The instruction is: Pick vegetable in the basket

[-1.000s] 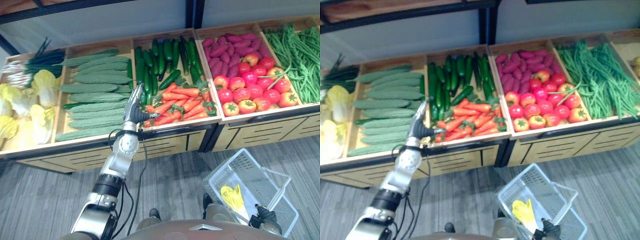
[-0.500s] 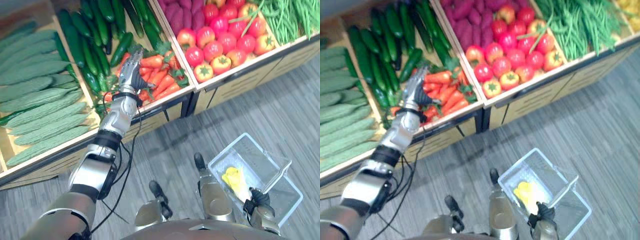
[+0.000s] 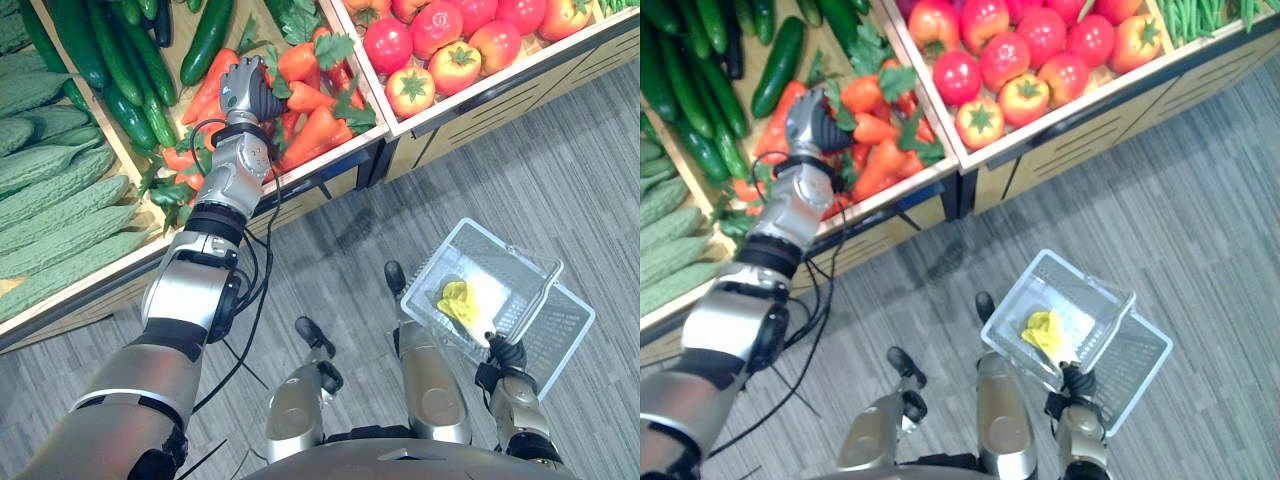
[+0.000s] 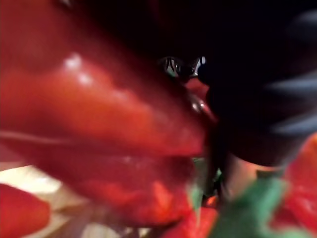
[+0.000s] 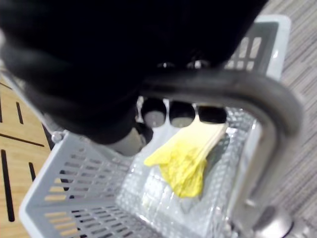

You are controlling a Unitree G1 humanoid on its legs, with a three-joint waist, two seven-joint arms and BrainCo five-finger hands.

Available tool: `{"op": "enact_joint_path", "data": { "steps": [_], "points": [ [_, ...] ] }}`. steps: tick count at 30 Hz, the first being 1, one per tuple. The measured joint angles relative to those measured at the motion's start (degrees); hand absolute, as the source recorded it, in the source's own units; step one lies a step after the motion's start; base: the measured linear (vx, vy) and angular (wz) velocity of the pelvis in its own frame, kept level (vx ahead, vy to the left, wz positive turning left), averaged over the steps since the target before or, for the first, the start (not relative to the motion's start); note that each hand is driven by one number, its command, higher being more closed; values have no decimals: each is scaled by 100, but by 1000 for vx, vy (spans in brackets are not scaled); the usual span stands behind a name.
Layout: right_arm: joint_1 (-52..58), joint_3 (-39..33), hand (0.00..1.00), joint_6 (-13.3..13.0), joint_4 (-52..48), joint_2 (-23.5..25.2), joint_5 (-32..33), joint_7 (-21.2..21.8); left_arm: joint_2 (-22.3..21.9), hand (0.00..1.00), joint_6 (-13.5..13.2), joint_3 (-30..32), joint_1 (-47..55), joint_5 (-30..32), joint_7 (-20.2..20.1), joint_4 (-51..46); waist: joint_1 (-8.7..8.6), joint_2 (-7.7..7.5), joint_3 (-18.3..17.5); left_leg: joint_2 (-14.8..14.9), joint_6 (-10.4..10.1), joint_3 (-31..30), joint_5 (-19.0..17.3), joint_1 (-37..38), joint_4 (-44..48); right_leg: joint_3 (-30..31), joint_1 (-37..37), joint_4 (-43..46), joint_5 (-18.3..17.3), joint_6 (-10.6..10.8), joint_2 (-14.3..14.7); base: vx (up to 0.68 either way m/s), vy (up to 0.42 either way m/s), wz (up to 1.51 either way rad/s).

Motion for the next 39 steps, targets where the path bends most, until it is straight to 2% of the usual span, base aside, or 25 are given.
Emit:
{"op": "enact_joint_path", "data": {
  "steps": [4, 6, 10, 14, 17, 20, 22, 23, 24, 25, 26, 27, 29, 30, 31, 32, 33, 34, 35, 36, 37, 38, 39],
  "points": [
    [208, 57, 100, -11, -4, -12, 24, 53, -39, 100, 83, -177, -13, 244, 11, -81, 110, 8, -4, 71, -5, -13, 9, 193, 72, -196, 299, 4, -1, 0, -2, 27, -25, 16],
    [290, 58, 100, -18, -6, -18, 66, 76, 81, 100, 119, -212, -13, 375, 30, -256, 112, 24, -13, 95, -5, -38, 9, 361, 81, -309, 511, 14, -4, 0, -1, 4, -6, 18],
    [319, 40, 100, -45, 165, -20, 111, 116, 850, 100, 263, -260, -23, 619, 352, -1108, 119, 47, -47, 58, -3, -178, 8, 615, 65, -462, 812, 75, -56, 12, -53, -40, -2, 17],
    [472, -20, 100, -28, 294, -22, 108, 169, 1334, 100, 396, -242, -21, 671, 624, -1496, 148, 45, -357, -2, 12, -272, 17, 807, 41, -505, 1063, 23, -168, 11, -121, -34, -17, 13],
    [762, -48, 100, -11, 337, -7, 106, 216, 1352, 100, 461, -244, 111, 675, 818, -2007, 121, 21, -793, -24, 19, -352, 22, 930, -44, -608, 1273, -83, -173, 11, -147, -13, -7, 14],
    [1026, -87, 100, 7, 318, -2, 107, 216, 1183, 100, 463, -384, 601, 749, 985, -2859, 75, -29, -991, -73, 26, -490, 22, 1176, -102, -696, 1555, -87, -239, 53, -198, -1, 0, 11],
    [1182, -53, 100, 87, 82, 23, 114, 216, 953, 100, 342, -540, 1170, 782, 990, -3364, 74, -55, -1101, -106, 24, -426, -1, 1322, -130, -670, 1578, 57, -325, 50, -188, -25, 1, -12],
    [1219, 38, 100, 129, -148, 42, 113, 209, 812, 100, 232, -661, 1666, 781, 980, -3636, 106, -86, -1135, -117, 26, -211, -40, 1488, -147, -800, 1505, 181, -582, -35, -220, -36, 26, -79],
    [1169, 149, 100, 160, -400, 30, 107, 204, 763, 100, 62, -702, 2299, 783, 924, -3933, 120, -86, -1157, -111, 7, 75, -115, 1659, -142, -1700, 1401, 490, -777, -306, -487, -28, 49, -100],
    [1150, 198, 100, 165, -551, 21, 105, 197, 726, 100, -30, -709, 2595, 784, 862, -4043, 117, -84, -1184, -100, 0, 242, -151, 1710, -106, -2228, 1356, 650, -849, -449, -652, 33, 84, -126],
    [1151, 269, 100, 183, -891, 13, 81, 209, 580, 100, -136, -702, 3106, 788, 737, -4256, 142, -79, -1200, -45, 5, 529, -239, 1799, 53, -3453, 1354, 987, -864, -799, -1049, 124, 98, -163],
    [1155, 490, 100, 183, -1158, 2, -13, 232, 435, 100, -243, -632, 3665, 789, 651, -4511, 271, -122, -1231, 47, -47, 1003, -371, 1950, 282, -4675, 1350, 1384, -710, -1151, -1441, 155, 75, -179],
    [1065, 713, 100, 184, -1271, 3, -72, 249, 302, 100, -302, -438, 4096, 779, 567, -4749, 328, -146, -1254, 172, -111, 1411, -434, 2078, 444, -5322, 1325, 1644, -722, -1139, -1507, 133, -10, -148],
    [1040, 869, 100, 188, -1444, -7, -155, 264, 128, 100, -355, -294, 4333, 770, 509, -4868, 343, -141, -1285, 206, -128, 1659, -445, 2141, 506, -5685, 1246, 1779, -766, -1142, -1495, 118, -61, -156],
    [1075, 1022, 100, 188, -1770, -12, -268, 311, -168, 100, -408, -166, 4590, 740, 493, -5031, 353, -116, -1311, 238, -158, 1977, -464, 2257, 568, -5736, 1140, 1819, -899, -1094, -1356, 187, -135, -168],
    [1128, 1180, 100, 192, -2107, -20, -334, 376, -500, 100, -450, -160, 4775, 641, 482, -5135, 312, -44, -1339, 360, -174, 2201, -472, 2330, 705, -5437, 1026, 1802, -966, -1087, -1140, 183, -145, -142],
    [1164, 1291, 100, 194, -2277, -23, -382, 411, -649, 100, -487, -184, 4856, 611, 476, -5186, 281, -39, -1343, 448, -174, 2261, -472, 2360, 886, -5318, 997, 1808, -1019, -1085, -1058, 209, -187, -123],
    [1271, 1560, 100, 192, -2550, -29, -424, 517, -858, 100, -597, -293, 4994, 581, 470, -5208, 269, -68, -1356, 747, -175, 2302, -478, 2355, 1553, -5056, 966, 1804, -1122, -1118, -909, 248, -256, -129],
    [1394, 1813, 100, 185, -2845, -59, -399, 641, -992, 100, -696, -441, 5132, 532, 471, -5211, 271, -70, -1362, 1204, -61, 2223, -430, 2251, 2550, -4751, 972, 1746, -1242, -1140, -711, 230, -252, -134],
    [1448, 1939, 100, 184, -3007, -89, -395, 690, -1043, 100, -730, -524, 5200, 506, 470, -5211, 272, -44, -1377, 1474, 143, 2059, -336, 2158, 3100, -4597, 982, 1704, -1282, -1153, -570, 242, -237, -155],
    [1489, 2223, 100, 183, -3316, -146, -313, 814, -1133, 100, -826, -652, 5362, 398, 474, -5217, 292, 17, -1417, 1867, 603, 1449, -253, 1848, 4123, -4183, 998, 1554, -1337, -1215, -280, 173, -128, -162],
    [1467, 2491, 100, 182, -3509, -239, -181, 925, -1188, 100, -877, -718, 5471, 357, 464, -5212, 337, 41, -1420, 1803, 581, 760, -607, 1525, 4560, -3845, 996, 1461, -1311, -1319, -73, 177, -102, -208],
    [1437, 2743, 100, 171, -3682, -348, -98, 1011, -1216, 100, -910, -797, 5565, 331, 452, -5204, 445, 48, -1423, 1500, 450, -41, -928, 1176, 4774, -3515, 1008, 1359, -1293, -1361, 94, 181, -64, -239]
  ]
}}
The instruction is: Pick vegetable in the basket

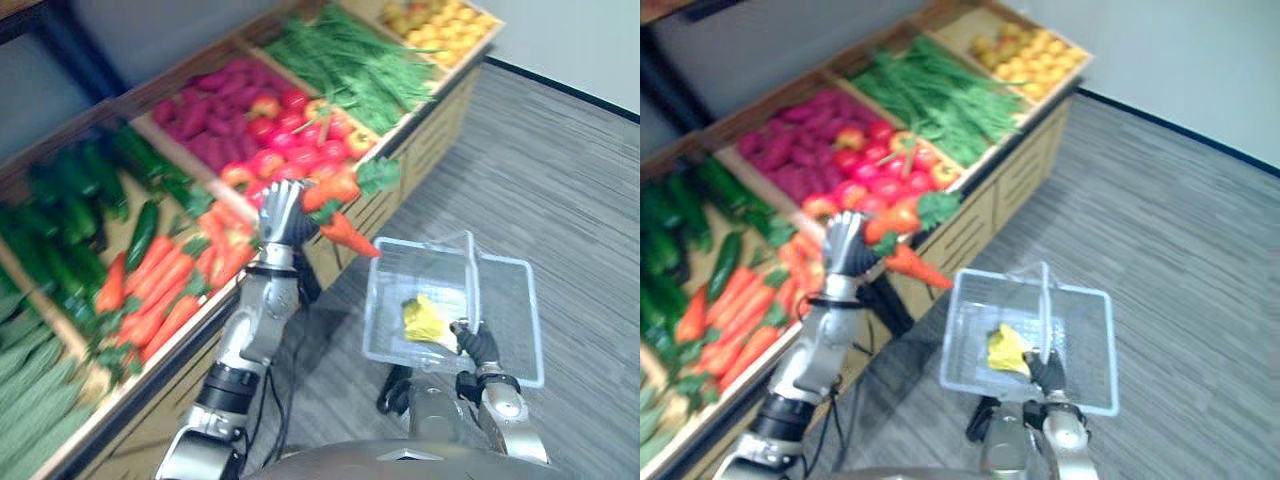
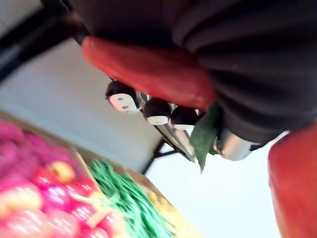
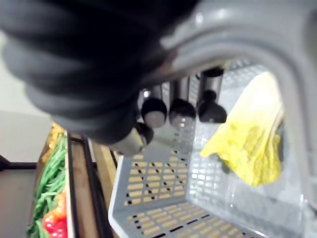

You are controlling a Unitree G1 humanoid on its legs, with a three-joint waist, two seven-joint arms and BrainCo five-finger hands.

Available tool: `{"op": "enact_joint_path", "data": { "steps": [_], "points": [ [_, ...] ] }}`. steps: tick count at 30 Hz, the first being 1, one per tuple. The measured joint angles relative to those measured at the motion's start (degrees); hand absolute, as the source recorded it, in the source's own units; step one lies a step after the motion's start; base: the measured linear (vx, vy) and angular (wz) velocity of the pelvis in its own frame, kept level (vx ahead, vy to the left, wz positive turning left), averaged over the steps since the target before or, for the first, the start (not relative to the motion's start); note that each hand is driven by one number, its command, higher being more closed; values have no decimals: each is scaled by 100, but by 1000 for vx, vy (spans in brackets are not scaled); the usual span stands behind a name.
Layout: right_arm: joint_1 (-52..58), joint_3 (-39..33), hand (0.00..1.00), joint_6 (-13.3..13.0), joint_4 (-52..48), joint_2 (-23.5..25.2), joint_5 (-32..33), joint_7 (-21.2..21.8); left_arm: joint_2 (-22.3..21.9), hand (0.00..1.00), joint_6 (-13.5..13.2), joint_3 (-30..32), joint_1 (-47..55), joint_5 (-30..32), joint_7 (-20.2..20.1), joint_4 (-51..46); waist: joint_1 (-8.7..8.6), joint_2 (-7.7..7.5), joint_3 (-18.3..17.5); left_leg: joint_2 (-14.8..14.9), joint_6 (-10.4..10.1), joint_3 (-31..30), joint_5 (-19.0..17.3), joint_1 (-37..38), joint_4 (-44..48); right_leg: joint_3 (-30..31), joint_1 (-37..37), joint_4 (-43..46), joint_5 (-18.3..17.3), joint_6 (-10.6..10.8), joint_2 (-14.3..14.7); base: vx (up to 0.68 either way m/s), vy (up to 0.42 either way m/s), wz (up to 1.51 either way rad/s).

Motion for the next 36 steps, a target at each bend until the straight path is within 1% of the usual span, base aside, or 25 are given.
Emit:
{"op": "enact_joint_path", "data": {
  "steps": [1, 3, 4, 5, 6, 7, 8, 9, 11, 12, 13, 15, 16, 17, 18, 19, 20, 21, 22, 25, 27, 30, 32, 34, 36],
  "points": [
    [-37, 310, 100, -32, -196, -102, 130, 160, -5, 100, -13, -54, 179, 1, -5, 1, 116, -4, 3, -364, 4, -662, -350, -291, 27, 537, 83, -138, 59, -105, 250, 209, -3, -246],
    [-53, 723, 100, -76, -474, -182, 204, 370, -14, 100, -16, -100, 443, 0, -10, 44, 138, -17, 9, -720, 47, -1171, -736, -596, -189, 1097, 353, -330, 124, -143, 448, 232, 33, -194],
    [-63, 874, 100, -85, -594, -188, 212, 450, -56, 100, -37, -103, 558, 0, -10, 46, 146, -43, 10, -914, 60, -1408, -852, -766, -429, 1427, 469, -418, 136, -52, 504, 216, 79, -183],
    [-160, 1119, 100, -123, -687, -227, 236, 528, -127, 100, -73, -87, 649, 1, 2, 63, 235, -69, -5, -1295, 101, -1941, -919, -1002, -921, 1946, 520, -529, 222, 56, 563, 288, 168, -314],
    [-476, 1589, 100, -166, -714, -377, 437, 695, -195, 100, -124, -90, 693, 4, 21, 187, 485, -10, -70, -1906, -89, -3310, -819, -1272, -2061, 2747, 539, -792, 394, 317, 708, 242, 223, -355],
    [-536, 1790, 100, -166, -848, -455, 451, 772, -213, 100, -133, -99, 683, 0, 63, 280, 523, 167, -190, -1923, -269, -3823, -416, -1368, -2849, 2956, 627, -1041, 602, 464, 873, 198, 227, -297],
    [-511, 1789, 100, -167, -897, -465, 510, 778, -238, 100, -161, -96, 673, 5, 93, 299, 497, 228, -227, -1862, -220, -3843, -132, -1390, -3079, 3057, 684, -1123, 645, 470, 965, 146, 228, -176],
    [-467, 1790, 100, -158, -873, -413, 642, 790, -249, 100, -201, -98, 607, 14, 107, 451, 468, 140, -276, -1831, -142, -3677, 148, -1237, -3136, 3342, 759, -1116, 654, 488, 1005, 189, 212, -94],
    [-394, 1788, 100, -158, -1016, -405, 1076, 818, -238, 100, -200, -145, 393, 59, 105, 710, 371, -73, -396, -1917, -14, -3405, 254, -1112, -3460, 3499, 468, -742, 491, 700, 915, 178, 185, -67],
    [-392, 1791, 100, -158, -1075, -401, 1266, 828, -229, 100, -187, -176, 235, 60, 108, 842, 367, -181, -407, -1948, 16, -3222, 273, -1111, -3539, 3571, 249, -498, 418, 804, 899, 93, 166, -79],
    [-393, 1804, 100, -158, -1138, -395, 1492, 882, -206, 100, -89, -194, 71, 113, 89, 1029, 389, -285, -380, -1996, 38, -2996, 286, -1063, -3596, 3568, 76, -282, 366, 875, 858, 66, 185, -97],
    [-390, 1928, 100, -158, -1270, -399, 1923, 1046, -172, 100, 58, -198, 24, 278, 38, 1395, 352, -320, -369, -2039, 87, -2708, 299, -883, -3694, 3480, 47, -204, 357, 890, 780, 18, 128, -78],
    [-391, 2048, 100, -159, -1379, -393, 2201, 1167, -137, 100, 120, -204, 38, 334, 6, 1590, 306, -326, -370, -2056, 159, -2564, 314, -759, -3810, 3055, 39, -172, 127, 803, 590, 18, 94, -56],
    [-405, 2118, 100, -159, -1453, -384, 2398, 1283, -123, 100, 137, -203, 20, 339, -5, 1705, 290, -324, -369, -2050, 206, -2484, 286, -733, -3858, 2717, -59, 61, 24, 663, 380, 29, 92, -53],
    [-440, 2219, 100, -159, -1510, -389, 2611, 1447, -109, 100, 158, -202, 3, 339, -18, 1819, 293, -335, -373, -1992, 210, -2419, 283, -752, -3873, 2367, -141, 268, -11, 614, 38, 31, 51, -34],
    [-440, 2279, 100, -160, -1535, -396, 2678, 1524, -106, 100, 171, -202, 7, 339, -29, 1838, 298, -345, -380, -1959, 209, -2390, 282, -755, -3875, 2232, -132, 278, 1, 627, -135, 15, -12, -33],
    [-441, 2390, 100, -157, -1541, -389, 2892, 1689, -64, 100, 177, -202, 30, 342, -77, 1838, 329, -431, -424, -1913, 136, -2344, 236, -766, -3856, 2116, -26, 92, 164, 848, -389, 9, -109, -23],
    [-435, 2451, 100, -109, -1539, -397, 3016, 1802, 33, 0, 180, -181, 23, 343, -112, 1840, 328, -568, -471, -1867, 30, -2345, 180, -805, -3790, 2244, 140, -326, 215, 1137, -415, 17, -154, -25],
    [-448, 2447, 100, -92, -1538, -418, 3050, 1856, 38, 0, 181, -140, 23, 345, -122, 1852, 349, -583, -483, -1823, -22, -2324, 171, -807, -3793, 2259, 211, -517, 235, 1162, -364, 21, -163, -31],
    [-417, 2155, 100, 5, -1534, -833, 3506, 1917, 9, 0, 307, 32, 31, 451, -138, 1905, 386, -536, -483, -1599, -180, -2125, 203, -753, -3881, 2401, 415, -1168, 639, 1070, -35, 28, -142, -47],
    [-258, 1916, 100, 63, -1533, -908, 3573, 1918, -17, 0, 341, 125, 12, 448, -162, 1904, 342, -538, -485, -1551, -226, -2061, 234, -742, -3943, 2453, 468, -1389, 771, 1051, 32, 20, -84, -23],
    [203, 1626, 100, 99, -1469, -851, 3563, 1926, -278, 0, 366, 158, 20, 422, -190, 1905, 294, -525, -492, -1556, -231, -2072, 264, -695, -4002, 2423, 633, -1670, 902, 1067, 35, 11, -18, 3],
    [398, 1382, 100, 98, -1260, -724, 3380, 1906, -432, 0, 337, 145, 25, 353, -234, 1904, 245, -526, -492, -1589, -221, -2196, 270, -680, -4010, 2304, 779, -1808, 940, 1088, -6, 3, 8, 26],
    [458, 896, 100, 95, -615, -394, 2613, 1702, -451, 0, 221, 30, 74, 263, -271, 1886, 230, -518, -499, -1611, -199, -2255, 303, -682, -4040, 2219, 820, -1840, 951, 1106, -54, -24, 7, 22],
    [368, 503, 100, 94, 29, -132, 2228, 1533, -419, 0, 209, -124, 97, 246, -368, 1700, 217, -474, -524, -1660, -175, -2348, 384, -681, -4137, 2128, 834, -1840, 956, 1114, -104, -33, 6, 24]
  ]
}}
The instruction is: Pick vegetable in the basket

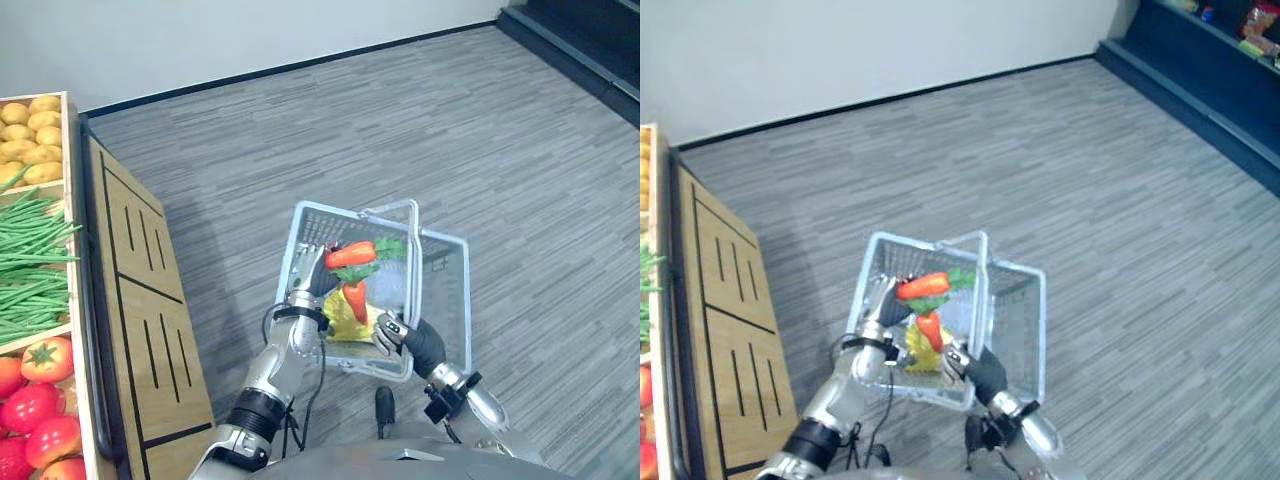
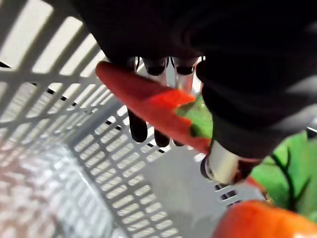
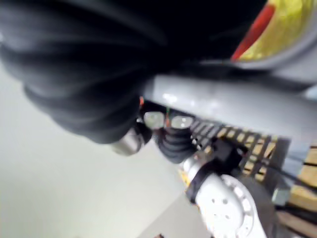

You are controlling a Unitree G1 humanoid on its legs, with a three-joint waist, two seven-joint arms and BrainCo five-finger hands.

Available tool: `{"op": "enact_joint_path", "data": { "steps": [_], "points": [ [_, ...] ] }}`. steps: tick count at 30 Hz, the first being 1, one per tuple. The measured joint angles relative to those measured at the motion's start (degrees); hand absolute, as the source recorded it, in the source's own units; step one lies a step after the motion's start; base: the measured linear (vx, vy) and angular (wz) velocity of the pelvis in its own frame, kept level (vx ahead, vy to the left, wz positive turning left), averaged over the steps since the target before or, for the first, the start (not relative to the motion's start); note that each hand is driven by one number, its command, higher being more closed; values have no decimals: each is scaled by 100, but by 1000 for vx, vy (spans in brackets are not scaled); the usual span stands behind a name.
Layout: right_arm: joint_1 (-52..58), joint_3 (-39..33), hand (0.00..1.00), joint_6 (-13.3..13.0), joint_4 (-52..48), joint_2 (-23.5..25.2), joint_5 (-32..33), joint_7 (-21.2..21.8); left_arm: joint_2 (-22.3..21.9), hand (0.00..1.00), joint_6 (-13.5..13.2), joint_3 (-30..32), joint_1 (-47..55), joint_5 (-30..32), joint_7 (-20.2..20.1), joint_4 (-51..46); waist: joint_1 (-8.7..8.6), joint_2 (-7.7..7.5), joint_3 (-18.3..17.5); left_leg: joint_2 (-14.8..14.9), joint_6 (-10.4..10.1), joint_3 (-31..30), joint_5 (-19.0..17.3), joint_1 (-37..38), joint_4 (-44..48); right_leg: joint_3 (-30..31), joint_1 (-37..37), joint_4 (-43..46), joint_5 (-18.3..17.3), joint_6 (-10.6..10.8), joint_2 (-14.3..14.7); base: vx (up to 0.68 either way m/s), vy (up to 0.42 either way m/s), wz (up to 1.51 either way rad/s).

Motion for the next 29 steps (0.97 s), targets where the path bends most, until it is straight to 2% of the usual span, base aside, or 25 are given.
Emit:
{"op": "enact_joint_path", "data": {
  "steps": [3, 4, 5, 6, 7, 9, 12, 13, 16, 17, 18, 20, 22, 23, 25, 29],
  "points": [
    [-176, -852, 100, 11, 1196, 141, -644, -340, 367, 0, -66, -22, 209, -382, -105, -1084, 46, 127, -76, -67, 21, -146, 67, 7, -77, -157, 61, -3, -5, 17, -67, -30, 12, 30],
    [-192, -1161, 100, 71, 1647, 176, -821, -596, 570, 0, -227, -29, 284, -668, -186, -1485, 72, 181, -109, -79, 26, -186, 78, 19, -91, -235, 121, -7, -27, 48, -85, -23, 6, 40],
    [-197, -1303, 100, 114, 1837, 195, -847, -696, 649, 0, -271, -3, 332, -726, -214, -1658, 85, 212, -129, -87, 31, -211, 82, 22, -98, -270, 142, -7, -38, 65, -91, -21, 1, 34],
    [-238, -1593, 100, 192, 2158, 230, -1020, -913, 755, 0, -451, 50, 451, -1155, -308, -1991, 96, 266, -163, -123, 43, -301, 119, 26, -146, -315, 156, -8, -42, 70, -109, -18, -1, 21],
    [-242, -1726, 100, 212, 2304, 242, -1029, -981, 781, 0, -499, 50, 496, -1294, -330, -2120, 95, 285, -175, -139, 46, -308, 146, 32, -189, -329, 152, -10, -42, 74, -137, -28, 16, 18],
    [-273, -2154, 100, 305, 2697, 276, -1220, -1268, 792, 0, -782, 28, 601, -2103, -570, -2326, 73, 324, -199, -200, 78, -329, 233, 54, -308, -381, 141, -13, -18, 110, -191, -42, 26, 9],
    [-323, -2542, 100, 326, 2925, 293, -1296, -1475, 719, 0, -875, 100, 702, -2978, -751, -2273, 51, 310, -203, -256, 102, -343, 285, 140, -419, -382, 171, -24, 5, 145, -213, -48, 11, 1],
    [-354, -2654, 100, 326, 3000, 300, -1301, -1493, 698, 0, -890, 192, 717, -3088, -755, -2212, 46, 306, -202, -262, 109, -348, 294, 147, -433, -383, 170, -38, 10, 154, -219, -72, 15, 1],
    [-476, -3234, 100, 325, 3496, 283, -1472, -1714, 550, 0, -853, 1025, 732, -4138, -759, -1117, 43, 259, -220, -285, 111, -437, 340, 172, -475, -443, 207, -45, 7, 167, -235, -55, 1, 8],
    [-496, -3297, 100, 325, 3581, 271, -1472, -1733, 547, 0, -821, 1159, 730, -4242, -751, -845, 38, 256, -219, -284, 107, -455, 345, 188, -481, -463, 231, -46, 0, 176, -234, -31, -11, 10],
    [-534, -3383, 100, 325, 3726, 257, -1471, -1785, 552, 0, -754, 1414, 731, -4337, -736, -224, 37, 199, -221, -278, 93, -460, 355, 212, -503, -475, 241, -46, -17, 198, -232, -22, -10, 5],
    [-606, -3528, 100, 325, 3881, 252, -1472, -1863, 579, 0, -572, 1702, 729, -4377, -735, 778, 38, 197, -279, -271, 65, -460, 386, 238, -578, -481, 237, -47, -23, 206, -234, 0, 0, 0],
    [-718, -3625, 100, 324, 4101, 247, -1523, -1885, 699, 0, -422, 1842, 726, -4264, -744, 2089, 30, 123, -245, -263, 56, -453, 406, 325, -632, -481, 251, -47, -31, 207, -229, 0, 0, 0],
    [-748, -3649, 100, 325, 4192, 248, -1571, -1890, 722, 0, -364, 1876, 726, -4183, -740, 2450, 25, 97, -235, -261, 53, -452, 408, 336, -647, -482, 258, -47, -38, 206, -226, 0, 0, 0],
    [-840, -3764, 100, 325, 4478, 250, -1701, -1933, 723, 0, -139, 2077, 744, -3734, -718, 3595, 1, 27, -227, -264, 50, -436, 406, 389, -665, -480, 317, -47, -42, 198, -231, 0, 0, 0],
    [-935, -3910, 100, 327, 4776, 249, -2031, -1961, 688, 0, 73, 2447, 931, -3147, -741, 4453, -17, 30, -231, -261, 54, -284, 362, 518, -670, -356, 350, -47, -46, 194, -226, 16, 9, -14]
  ]
}}
